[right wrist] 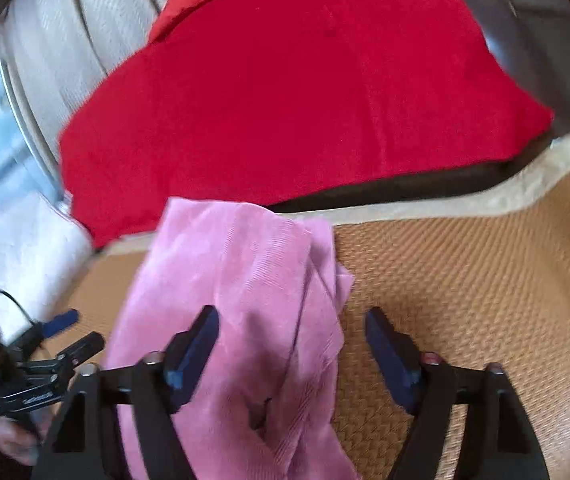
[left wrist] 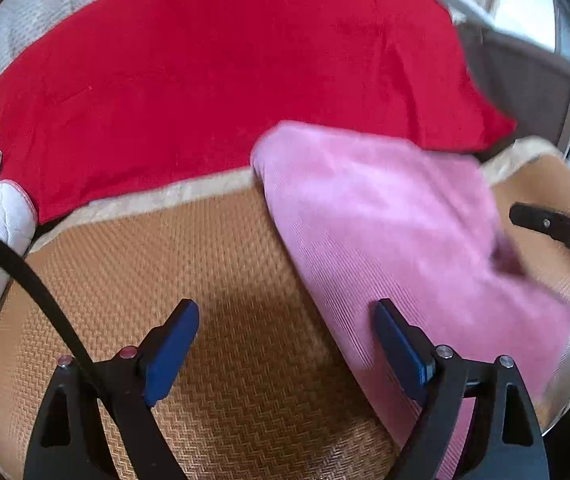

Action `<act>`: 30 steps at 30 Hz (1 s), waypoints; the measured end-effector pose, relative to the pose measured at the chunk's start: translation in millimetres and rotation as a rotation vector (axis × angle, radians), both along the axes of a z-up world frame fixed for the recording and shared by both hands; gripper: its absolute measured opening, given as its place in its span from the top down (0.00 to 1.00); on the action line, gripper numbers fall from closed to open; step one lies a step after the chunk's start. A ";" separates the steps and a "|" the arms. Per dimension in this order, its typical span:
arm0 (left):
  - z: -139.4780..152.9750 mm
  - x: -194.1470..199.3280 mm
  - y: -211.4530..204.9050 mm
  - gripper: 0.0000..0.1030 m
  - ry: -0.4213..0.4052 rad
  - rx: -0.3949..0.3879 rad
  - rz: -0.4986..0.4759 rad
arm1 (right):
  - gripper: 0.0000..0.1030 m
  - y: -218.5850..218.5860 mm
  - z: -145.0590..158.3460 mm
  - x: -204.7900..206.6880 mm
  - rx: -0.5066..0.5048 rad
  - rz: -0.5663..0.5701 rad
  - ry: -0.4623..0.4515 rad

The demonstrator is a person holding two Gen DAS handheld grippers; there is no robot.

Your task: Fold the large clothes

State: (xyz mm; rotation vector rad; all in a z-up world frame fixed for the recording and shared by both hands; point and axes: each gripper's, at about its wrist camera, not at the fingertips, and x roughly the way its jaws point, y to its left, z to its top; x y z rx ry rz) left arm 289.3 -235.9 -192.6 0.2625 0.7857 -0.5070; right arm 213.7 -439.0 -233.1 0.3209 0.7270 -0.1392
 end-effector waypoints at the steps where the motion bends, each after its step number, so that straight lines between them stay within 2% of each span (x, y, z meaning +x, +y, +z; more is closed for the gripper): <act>1: -2.1 0.9 0.4 0.12 0.009 -0.012 0.006 | 0.37 5.4 -5.2 6.6 -0.054 -0.007 0.032; 4: 0.2 5.0 5.8 0.10 0.028 -0.043 0.021 | 0.39 27.6 -30.1 28.6 -0.201 -0.003 0.170; 5: 0.5 7.9 6.5 0.10 0.039 -0.056 0.028 | 0.39 33.0 -35.4 32.7 -0.223 0.002 0.185; 9: 2.2 10.5 10.8 0.10 0.038 -0.071 0.046 | 0.40 53.1 -24.7 32.2 -0.362 -0.002 0.155; 12: 5.0 11.4 15.6 0.10 0.033 -0.068 0.050 | 0.40 63.0 -15.9 29.4 -0.426 -0.012 0.136; 17: 5.9 10.0 10.8 0.10 0.022 -0.059 0.048 | 0.40 72.6 -11.1 29.3 -0.480 -0.002 0.139; 30: 5.6 7.6 2.9 0.10 0.019 -0.056 0.047 | 0.40 77.2 -7.4 27.3 -0.496 0.000 0.131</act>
